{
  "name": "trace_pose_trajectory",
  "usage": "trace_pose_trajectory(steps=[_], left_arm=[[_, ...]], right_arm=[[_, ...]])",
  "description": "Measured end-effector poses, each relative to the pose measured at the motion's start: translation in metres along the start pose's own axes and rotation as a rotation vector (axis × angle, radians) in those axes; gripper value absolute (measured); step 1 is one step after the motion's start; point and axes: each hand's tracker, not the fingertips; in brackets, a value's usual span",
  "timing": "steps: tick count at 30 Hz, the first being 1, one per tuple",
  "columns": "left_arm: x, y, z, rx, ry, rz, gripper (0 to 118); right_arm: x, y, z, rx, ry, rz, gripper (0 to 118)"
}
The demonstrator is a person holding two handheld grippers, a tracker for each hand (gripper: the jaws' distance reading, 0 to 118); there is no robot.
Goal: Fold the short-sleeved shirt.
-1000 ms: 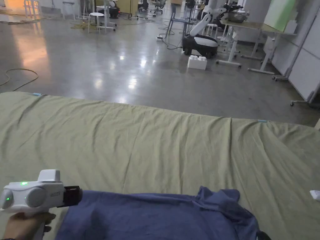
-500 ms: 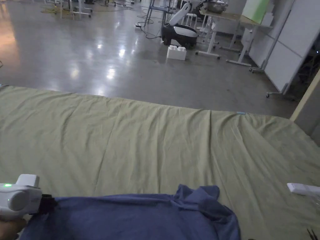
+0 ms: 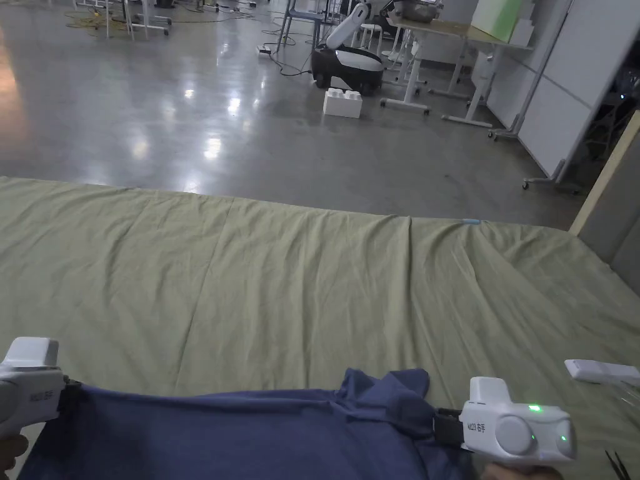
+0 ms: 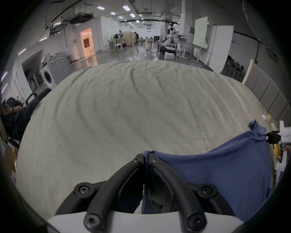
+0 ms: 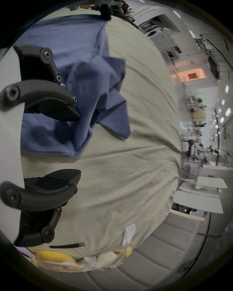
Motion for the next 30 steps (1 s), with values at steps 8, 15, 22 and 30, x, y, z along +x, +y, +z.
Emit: trace_pose_trajectory(steps=[8, 15, 22, 30], left_arm=[[0.000, 0.015, 0.013, 0.055, -0.001, -0.055, 5], [-0.002, 0.023, 0.033, 0.106, -0.016, -0.017, 5], [-0.004, 0.043, 0.082, 0.215, -0.029, -0.012, 5], [-0.015, 0.078, 0.167, 0.365, -0.024, 0.010, 5]], right_arm=[[-0.010, 0.006, -0.025, -0.010, 0.032, 0.058, 6], [-0.010, 0.014, 0.006, 0.104, -0.025, 0.055, 5], [0.004, 0.047, 0.094, 0.289, -0.032, 0.023, 5], [0.014, 0.089, 0.202, 0.465, -0.021, 0.016, 4]])
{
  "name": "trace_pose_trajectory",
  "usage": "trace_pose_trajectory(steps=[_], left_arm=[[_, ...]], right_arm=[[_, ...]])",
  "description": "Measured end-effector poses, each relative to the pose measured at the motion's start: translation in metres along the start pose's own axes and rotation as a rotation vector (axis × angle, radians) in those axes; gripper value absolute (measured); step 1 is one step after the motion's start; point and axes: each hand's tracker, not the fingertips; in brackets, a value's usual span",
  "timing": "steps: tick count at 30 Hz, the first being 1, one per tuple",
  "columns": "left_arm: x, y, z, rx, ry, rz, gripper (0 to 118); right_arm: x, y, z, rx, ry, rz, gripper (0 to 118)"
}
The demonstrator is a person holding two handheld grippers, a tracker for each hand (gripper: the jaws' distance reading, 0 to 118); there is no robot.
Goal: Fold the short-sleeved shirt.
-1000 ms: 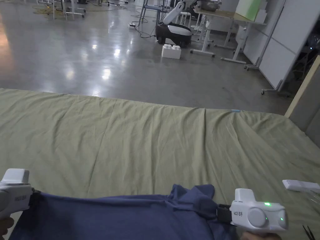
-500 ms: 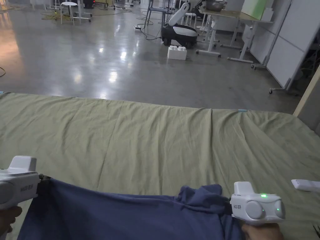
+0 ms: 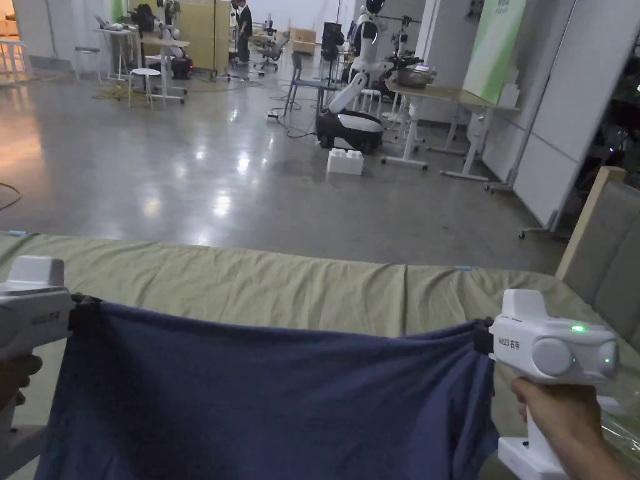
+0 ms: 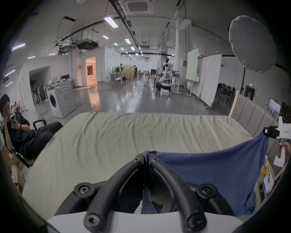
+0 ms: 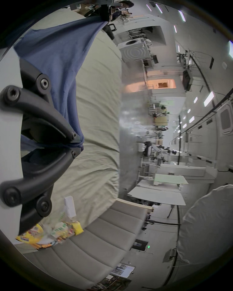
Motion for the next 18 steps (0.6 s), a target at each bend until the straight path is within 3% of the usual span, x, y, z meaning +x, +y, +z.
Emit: trace_pose_trajectory(steps=[18], left_arm=[[-0.014, 0.169, 0.085, 0.241, 0.038, 0.008, 5]], right_arm=[[-0.010, 0.188, 0.106, 0.312, -0.068, 0.097, 5]])
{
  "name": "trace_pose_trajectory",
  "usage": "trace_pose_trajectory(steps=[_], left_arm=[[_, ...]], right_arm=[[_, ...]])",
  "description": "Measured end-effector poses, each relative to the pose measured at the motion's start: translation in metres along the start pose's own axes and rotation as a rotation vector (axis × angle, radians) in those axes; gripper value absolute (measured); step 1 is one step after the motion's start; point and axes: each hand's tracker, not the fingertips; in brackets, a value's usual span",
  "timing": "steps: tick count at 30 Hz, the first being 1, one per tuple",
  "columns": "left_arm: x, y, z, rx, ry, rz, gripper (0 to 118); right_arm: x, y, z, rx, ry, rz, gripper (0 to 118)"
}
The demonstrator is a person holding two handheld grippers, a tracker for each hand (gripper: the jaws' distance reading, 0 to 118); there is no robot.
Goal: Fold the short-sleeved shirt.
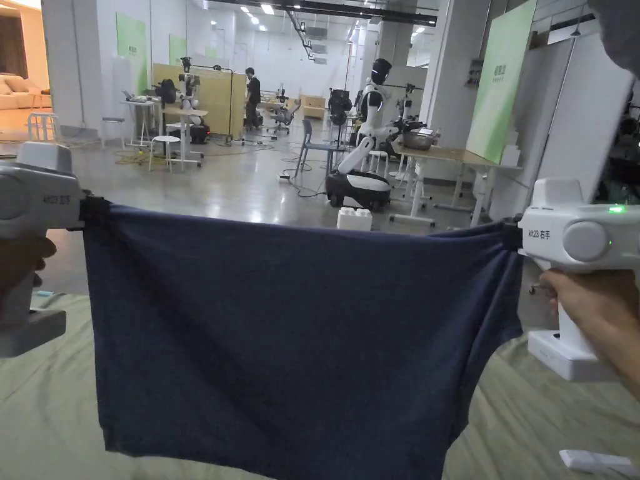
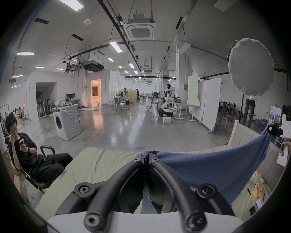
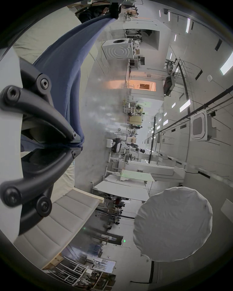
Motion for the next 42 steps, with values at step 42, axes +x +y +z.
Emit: trace_pose_trajectory(steps=[42], left_arm=[[-0.013, -0.169, 0.080, -0.041, -0.035, 0.069, 5]], right_arm=[[-0.014, -0.169, 0.087, -0.075, 0.037, -0.007, 5]])
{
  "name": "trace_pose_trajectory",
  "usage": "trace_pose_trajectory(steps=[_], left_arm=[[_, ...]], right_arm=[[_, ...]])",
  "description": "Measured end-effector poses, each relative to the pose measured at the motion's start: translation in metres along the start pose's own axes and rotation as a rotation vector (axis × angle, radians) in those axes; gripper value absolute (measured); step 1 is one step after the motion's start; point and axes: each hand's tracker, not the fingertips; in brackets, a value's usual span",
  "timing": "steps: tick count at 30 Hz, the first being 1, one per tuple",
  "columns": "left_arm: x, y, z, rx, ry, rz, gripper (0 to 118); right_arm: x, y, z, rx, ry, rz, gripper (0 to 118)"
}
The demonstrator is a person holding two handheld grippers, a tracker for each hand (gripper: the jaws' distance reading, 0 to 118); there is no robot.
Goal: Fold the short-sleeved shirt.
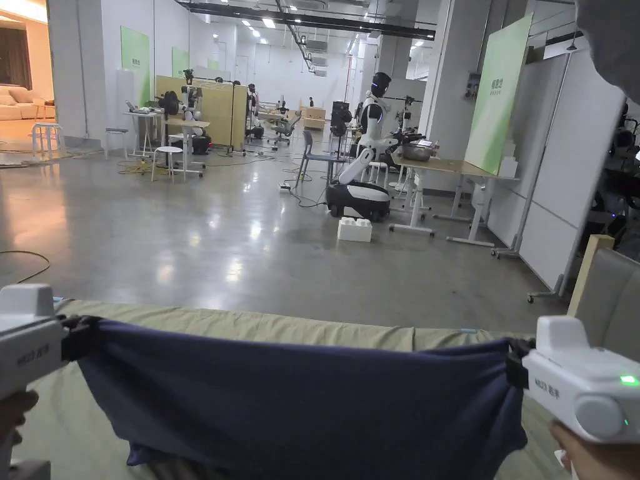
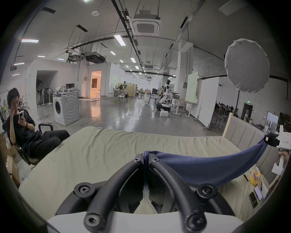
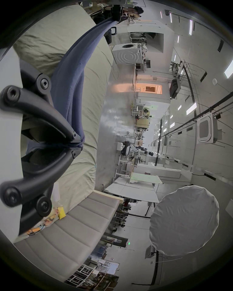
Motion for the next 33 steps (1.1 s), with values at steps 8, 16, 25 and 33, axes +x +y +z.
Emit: trace_pose_trajectory(steps=[8, 16, 25, 33], left_arm=[[-0.014, -0.082, 0.076, -0.054, -0.012, 0.018, 5], [-0.038, -0.171, 0.119, -0.224, 0.008, 0.057, 5], [-0.058, -0.257, 0.123, -0.436, 0.062, -0.017, 5], [-0.022, -0.273, 0.116, -0.566, 0.105, -0.147, 5]], right_arm=[[-0.012, -0.092, 0.089, -0.092, 0.058, -0.012, 5], [-0.033, -0.171, 0.153, -0.247, 0.090, 0.055, 5], [-0.055, -0.265, 0.171, -0.512, 0.091, 0.082, 5], [-0.070, -0.288, 0.156, -0.628, 0.080, 0.141, 7]])
